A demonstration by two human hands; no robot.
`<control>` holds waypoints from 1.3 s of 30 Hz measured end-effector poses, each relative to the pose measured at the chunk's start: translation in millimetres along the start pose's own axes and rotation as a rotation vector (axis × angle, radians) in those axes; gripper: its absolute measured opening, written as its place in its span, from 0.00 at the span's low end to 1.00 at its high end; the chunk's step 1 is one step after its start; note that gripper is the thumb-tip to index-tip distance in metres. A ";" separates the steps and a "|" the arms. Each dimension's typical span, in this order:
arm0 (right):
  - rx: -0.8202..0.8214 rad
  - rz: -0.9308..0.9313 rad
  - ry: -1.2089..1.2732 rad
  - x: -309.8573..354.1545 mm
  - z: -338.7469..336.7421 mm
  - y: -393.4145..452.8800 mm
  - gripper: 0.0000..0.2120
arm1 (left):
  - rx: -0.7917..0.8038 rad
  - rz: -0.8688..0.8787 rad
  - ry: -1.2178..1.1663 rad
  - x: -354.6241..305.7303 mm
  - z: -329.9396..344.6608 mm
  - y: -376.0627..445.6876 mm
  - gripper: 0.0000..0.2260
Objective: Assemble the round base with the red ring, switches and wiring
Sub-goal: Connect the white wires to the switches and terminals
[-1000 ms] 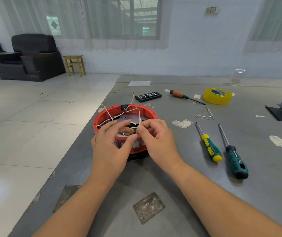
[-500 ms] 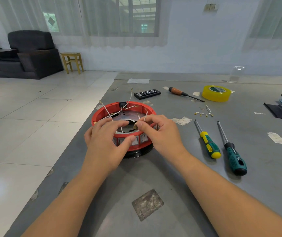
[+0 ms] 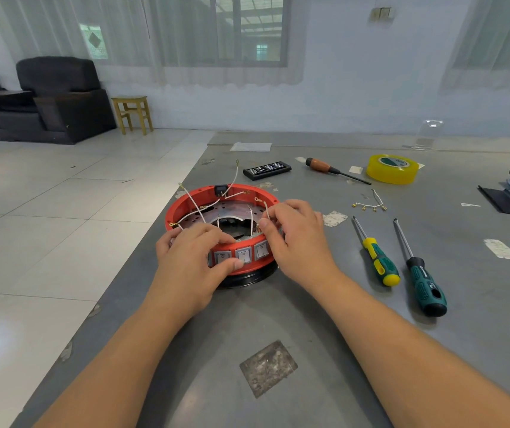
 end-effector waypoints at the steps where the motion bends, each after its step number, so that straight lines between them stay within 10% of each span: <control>1: -0.013 -0.006 -0.031 0.3 -2.2 -0.4 0.07 | 0.001 0.010 0.003 -0.7 0.0 -0.1 0.12; 9: 0.201 0.004 0.061 -1.8 10.1 0.0 0.09 | 0.020 0.031 -0.055 -2.0 -2.7 0.5 0.12; 31: 0.007 0.029 0.243 -1.1 3.2 -0.3 0.07 | -0.213 0.014 -0.028 0.7 -15.3 -1.8 0.13; 39: -0.110 0.081 0.320 -10.3 -5.1 -8.1 0.07 | -0.289 -0.603 -0.757 32.3 15.8 -25.9 0.50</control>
Point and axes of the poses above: each hand's wrist, its own y-axis towards the middle knuckle, its own z-axis out of the palm, x = y × z, the point moved 9 cm from there along y, towards the middle knuckle
